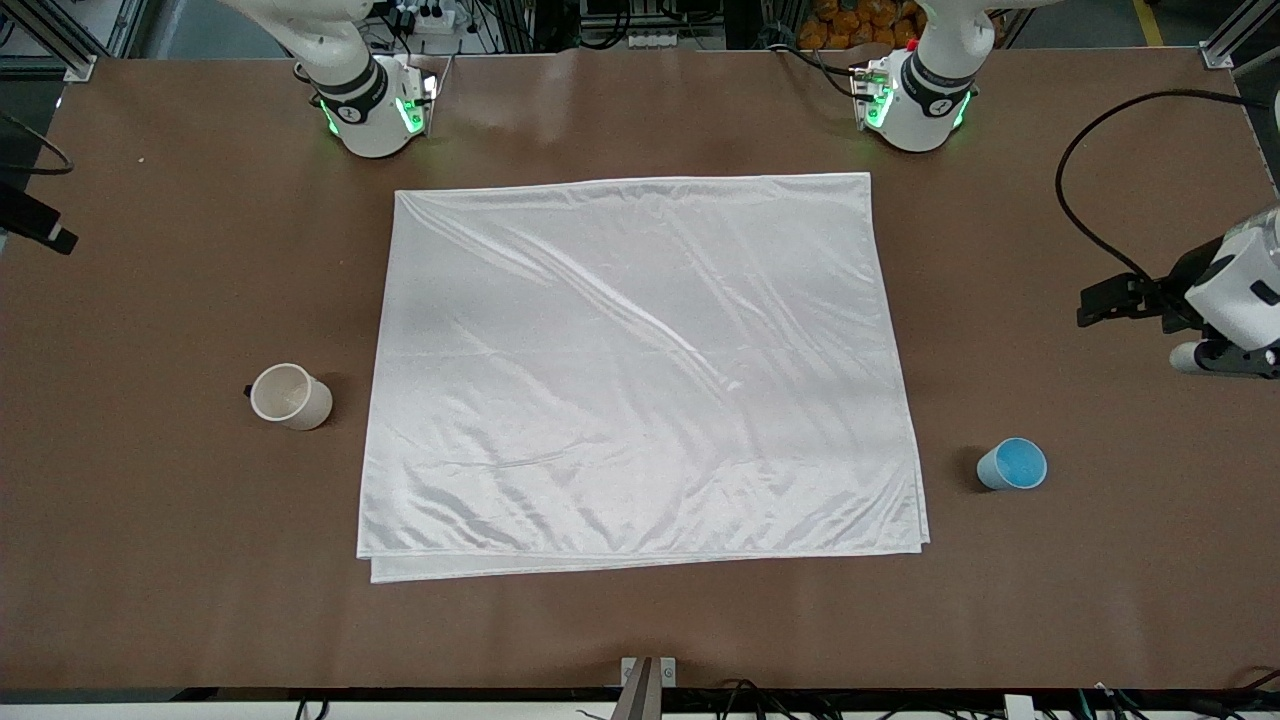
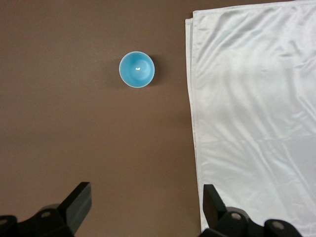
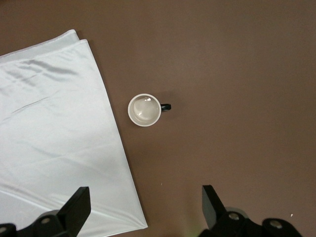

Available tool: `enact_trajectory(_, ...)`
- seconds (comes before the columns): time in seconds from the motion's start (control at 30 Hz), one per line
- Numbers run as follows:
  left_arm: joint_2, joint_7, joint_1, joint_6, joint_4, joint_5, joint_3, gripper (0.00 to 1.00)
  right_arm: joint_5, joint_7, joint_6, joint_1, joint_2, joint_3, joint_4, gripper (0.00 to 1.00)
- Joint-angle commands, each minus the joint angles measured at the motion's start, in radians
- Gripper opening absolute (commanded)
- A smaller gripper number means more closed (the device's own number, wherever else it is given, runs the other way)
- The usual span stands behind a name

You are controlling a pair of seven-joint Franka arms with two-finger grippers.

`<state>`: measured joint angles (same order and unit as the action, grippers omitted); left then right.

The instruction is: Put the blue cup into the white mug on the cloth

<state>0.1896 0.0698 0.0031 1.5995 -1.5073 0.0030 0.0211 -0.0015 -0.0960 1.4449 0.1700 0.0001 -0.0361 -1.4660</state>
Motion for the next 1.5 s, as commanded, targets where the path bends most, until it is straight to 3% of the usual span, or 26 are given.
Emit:
enact_trajectory(0.0, 0.039, -0.018, 0.001, 0.037, 0.019, -0.003, -0.001, 1.00, 0.003, 0.015, 0.020, 0.026, 0.001, -0.004, -0.030, 1.00)
enact_trajectory(0.77, 0.241, -0.005, 0.003, 0.247, 0.019, 0.005, -0.004, 1.00, 0.002, -0.042, 0.307, 0.115, 0.008, -0.004, -0.281, 1.00)
enact_trajectory(1.47, 0.376, 0.065, 0.084, 0.437, 0.021, 0.040, -0.015, 1.00, 0.003, -0.520, 0.370, 0.106, 0.127, -0.005, -0.326, 1.00)
